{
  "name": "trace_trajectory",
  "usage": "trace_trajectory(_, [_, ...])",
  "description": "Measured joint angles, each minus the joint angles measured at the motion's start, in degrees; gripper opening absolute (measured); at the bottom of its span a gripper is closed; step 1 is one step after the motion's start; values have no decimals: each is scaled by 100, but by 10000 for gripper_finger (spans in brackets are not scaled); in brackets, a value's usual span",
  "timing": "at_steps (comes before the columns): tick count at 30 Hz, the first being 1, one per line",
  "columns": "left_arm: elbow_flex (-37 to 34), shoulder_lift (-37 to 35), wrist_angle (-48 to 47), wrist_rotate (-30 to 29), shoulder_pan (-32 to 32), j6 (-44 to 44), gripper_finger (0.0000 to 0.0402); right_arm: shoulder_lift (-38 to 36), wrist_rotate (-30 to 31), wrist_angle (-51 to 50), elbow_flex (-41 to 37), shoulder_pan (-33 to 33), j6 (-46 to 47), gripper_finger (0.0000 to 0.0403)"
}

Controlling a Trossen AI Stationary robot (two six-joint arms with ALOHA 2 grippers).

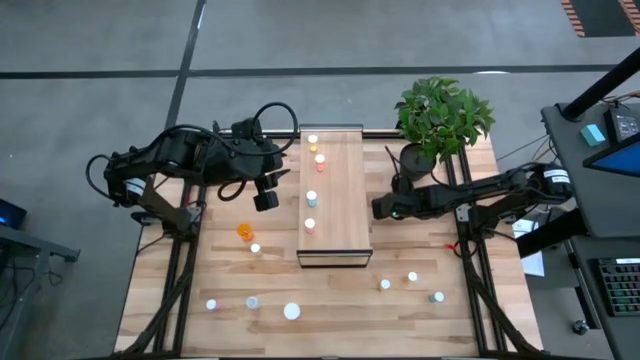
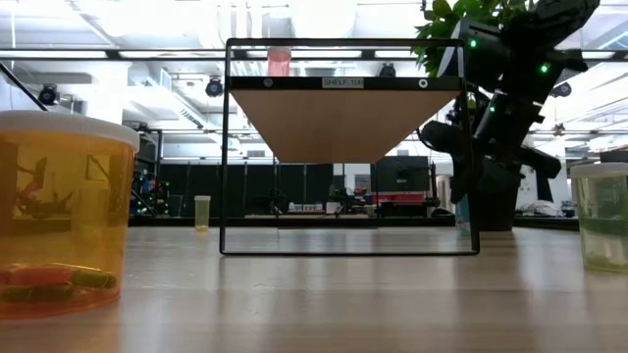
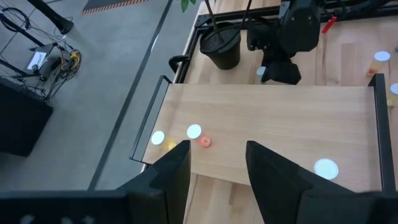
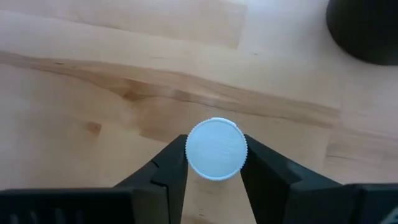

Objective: Pick and place medicine bottles onto shelf by color
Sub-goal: Put the top blue bottle on the shelf

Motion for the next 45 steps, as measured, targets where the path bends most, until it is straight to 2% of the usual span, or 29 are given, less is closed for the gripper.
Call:
trace_trajectory(4, [0, 0, 0, 0, 0, 0, 138, -224, -46, -830, 512, 22, -427, 127])
trace_trajectory(11, [-1, -73, 2, 4, 0, -38, 138, -555, -193, -2419, 1956, 420, -961, 127])
trace_trajectory(16, [0, -185, 13, 4, -2, -55, 138, -629, -210, -2985, 3055, 720, -992, 127])
trace_trajectory(19, [0, -192, 28, 21, -2, -59, 138, -504, -206, -2995, 3701, 767, -1160, 127])
trace_trajectory(24, [0, -175, 27, 66, -2, -63, 138, 95, -144, -2967, 4755, 670, -1703, 127])
trace_trajectory(32, [-7, -243, -9, 97, -7, -203, 138, 1331, -134, -2984, 6082, 22, -2534, 127])
trace_trajectory(45, [-7, -432, -4, 236, -26, -225, 138, 2616, -650, -2990, 7118, -1087, -3287, 127])
